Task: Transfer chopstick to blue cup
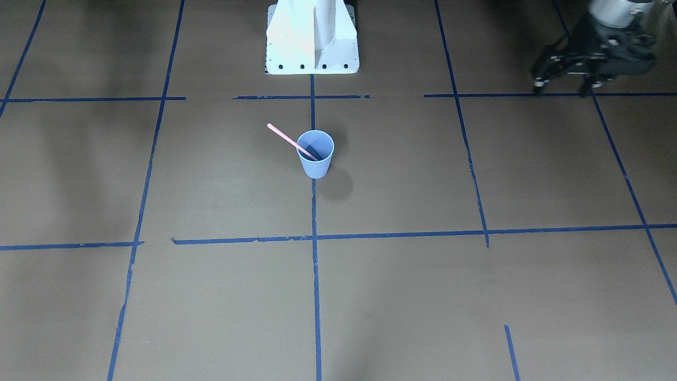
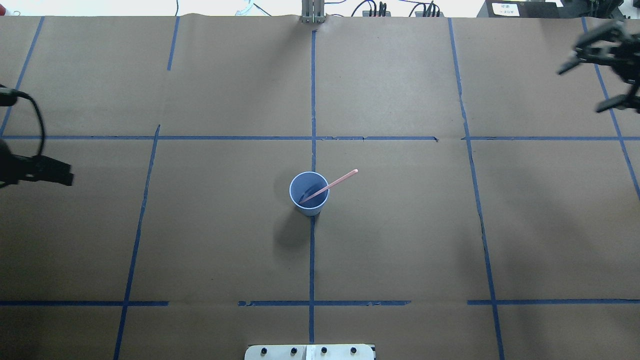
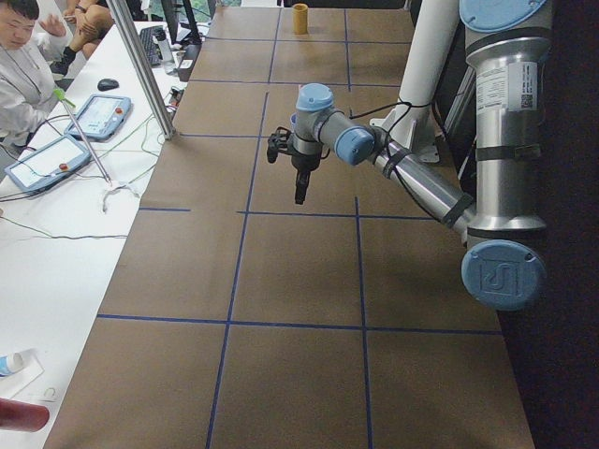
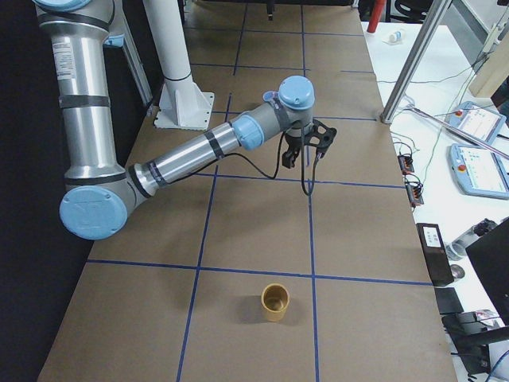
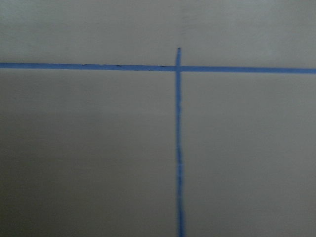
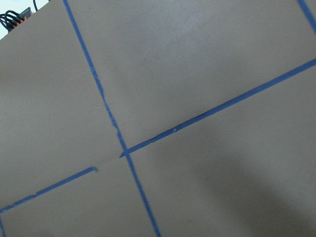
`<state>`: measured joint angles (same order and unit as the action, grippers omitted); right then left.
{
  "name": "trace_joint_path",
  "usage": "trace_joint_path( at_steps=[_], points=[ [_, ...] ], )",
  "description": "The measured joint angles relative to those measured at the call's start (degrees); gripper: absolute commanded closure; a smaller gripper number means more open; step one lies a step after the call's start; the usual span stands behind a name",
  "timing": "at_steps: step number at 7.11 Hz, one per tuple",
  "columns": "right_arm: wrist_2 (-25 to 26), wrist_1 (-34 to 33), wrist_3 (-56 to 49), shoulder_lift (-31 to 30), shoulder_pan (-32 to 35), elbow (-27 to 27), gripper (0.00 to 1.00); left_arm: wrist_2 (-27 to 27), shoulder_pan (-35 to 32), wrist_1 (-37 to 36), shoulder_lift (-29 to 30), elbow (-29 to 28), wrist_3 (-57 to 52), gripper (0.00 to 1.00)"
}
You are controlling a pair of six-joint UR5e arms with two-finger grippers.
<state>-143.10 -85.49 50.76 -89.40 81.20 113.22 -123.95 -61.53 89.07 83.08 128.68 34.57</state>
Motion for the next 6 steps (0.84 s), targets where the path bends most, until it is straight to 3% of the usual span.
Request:
trace_joint_path(
  at_steps=[3,6],
  points=[
    [2.6,-3.1,-35.1,-5.8,8.6,-4.5,0.0,-8.3,-14.7,0.3,-1.0,-13.6,-26.3,0.0],
    [4.6,-20.5,-69.6,-7.6,14.7,-4.9,0.0,-9.3,-22.5,0.9,1.7,-26.1,-41.4,0.0]
  ],
)
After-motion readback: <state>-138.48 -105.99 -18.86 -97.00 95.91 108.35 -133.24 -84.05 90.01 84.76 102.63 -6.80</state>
